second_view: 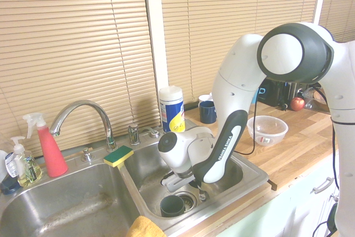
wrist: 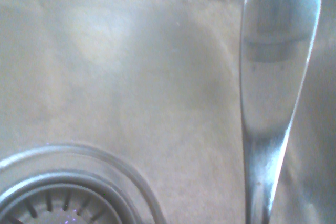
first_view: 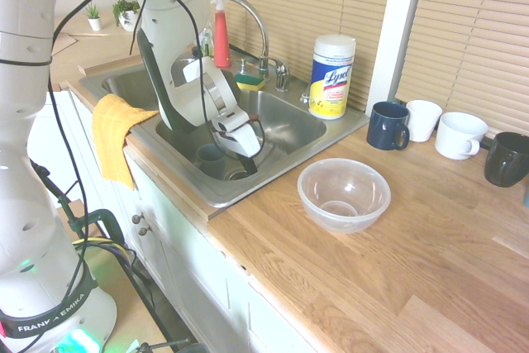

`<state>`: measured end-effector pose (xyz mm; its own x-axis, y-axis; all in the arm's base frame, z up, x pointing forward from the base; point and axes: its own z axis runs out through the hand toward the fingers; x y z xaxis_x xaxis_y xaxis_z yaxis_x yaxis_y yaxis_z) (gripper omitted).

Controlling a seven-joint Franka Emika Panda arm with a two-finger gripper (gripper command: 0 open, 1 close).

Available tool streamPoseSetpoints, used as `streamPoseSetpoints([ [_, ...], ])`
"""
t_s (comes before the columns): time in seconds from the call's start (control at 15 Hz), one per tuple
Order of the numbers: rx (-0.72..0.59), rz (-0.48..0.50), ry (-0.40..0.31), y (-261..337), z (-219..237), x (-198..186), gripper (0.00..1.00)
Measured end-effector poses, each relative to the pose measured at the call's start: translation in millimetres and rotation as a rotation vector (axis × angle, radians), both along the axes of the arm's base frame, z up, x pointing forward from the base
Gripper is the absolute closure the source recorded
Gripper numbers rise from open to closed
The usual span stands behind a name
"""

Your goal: Put the spoon into the sink

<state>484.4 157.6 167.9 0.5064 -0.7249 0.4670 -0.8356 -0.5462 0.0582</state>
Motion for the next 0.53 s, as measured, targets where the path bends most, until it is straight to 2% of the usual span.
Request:
streamPoseSetpoints([
  [0.53,0.045,0.022,-0.013,-1,26,-11,0.00],
])
